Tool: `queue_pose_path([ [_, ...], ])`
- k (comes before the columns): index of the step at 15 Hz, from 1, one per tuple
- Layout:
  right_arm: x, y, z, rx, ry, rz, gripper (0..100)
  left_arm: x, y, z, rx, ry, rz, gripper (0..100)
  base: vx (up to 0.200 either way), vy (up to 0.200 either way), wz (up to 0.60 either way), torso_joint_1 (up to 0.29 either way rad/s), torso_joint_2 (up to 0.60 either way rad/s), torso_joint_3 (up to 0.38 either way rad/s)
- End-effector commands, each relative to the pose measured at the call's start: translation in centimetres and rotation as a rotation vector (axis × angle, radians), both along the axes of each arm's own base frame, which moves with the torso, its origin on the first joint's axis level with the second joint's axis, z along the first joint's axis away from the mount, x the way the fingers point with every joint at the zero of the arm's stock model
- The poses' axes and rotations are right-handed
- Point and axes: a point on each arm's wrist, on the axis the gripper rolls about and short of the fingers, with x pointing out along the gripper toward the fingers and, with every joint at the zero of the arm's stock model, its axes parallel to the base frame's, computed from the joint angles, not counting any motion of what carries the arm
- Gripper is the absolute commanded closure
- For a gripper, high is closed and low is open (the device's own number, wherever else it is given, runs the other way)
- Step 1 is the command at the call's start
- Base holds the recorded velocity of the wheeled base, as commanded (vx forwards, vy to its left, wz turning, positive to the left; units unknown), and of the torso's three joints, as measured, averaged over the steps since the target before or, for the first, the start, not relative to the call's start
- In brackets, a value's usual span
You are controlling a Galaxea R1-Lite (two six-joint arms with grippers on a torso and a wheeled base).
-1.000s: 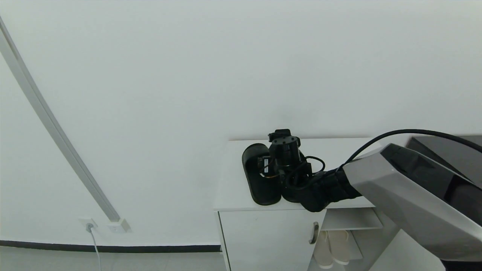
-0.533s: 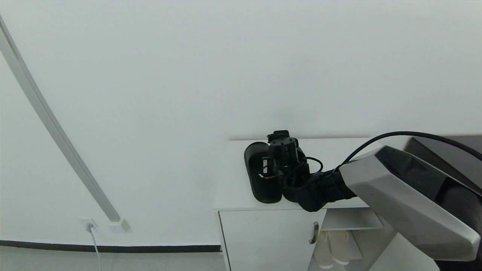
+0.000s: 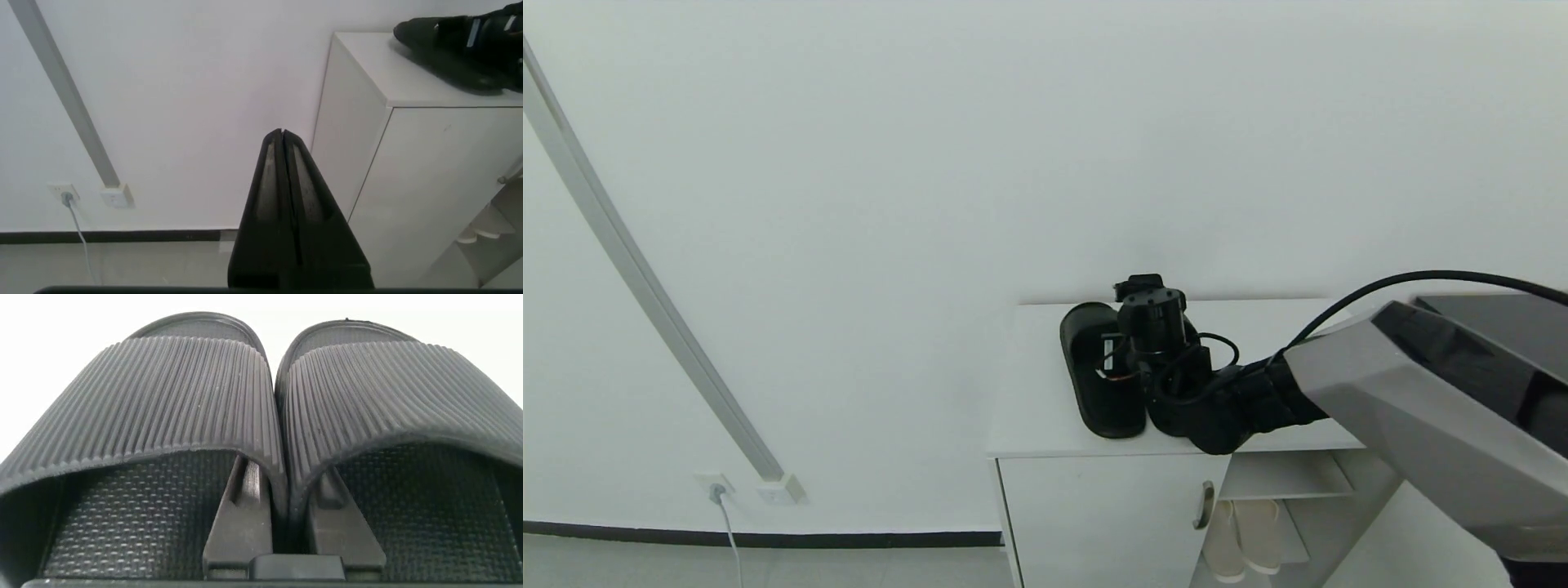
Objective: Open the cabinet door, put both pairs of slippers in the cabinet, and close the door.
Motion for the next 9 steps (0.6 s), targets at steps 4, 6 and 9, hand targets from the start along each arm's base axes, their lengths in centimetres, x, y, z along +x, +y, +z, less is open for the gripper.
queue_pose_path([
  [4, -10.9, -5.8, 6.9, 0.025, 0.001, 0.201, 100, 0.0, 0.0, 0.0, 0.002, 0.001, -0.001, 100, 0.000, 0.000, 0.00, 0.000, 0.00, 0.000],
  [6, -13.9, -7.0, 7.5, 0.024, 0.012, 0.266, 100, 0.0, 0.0, 0.0, 0.002, 0.001, -0.001, 100, 0.000, 0.000, 0.00, 0.000, 0.00, 0.000],
  [9, -17.7, -9.0, 8.3, 0.033, 0.022, 0.360, 100, 0.0, 0.0, 0.0, 0.002, 0.001, -0.001, 100, 0.000, 0.000, 0.00, 0.000, 0.00, 0.000],
])
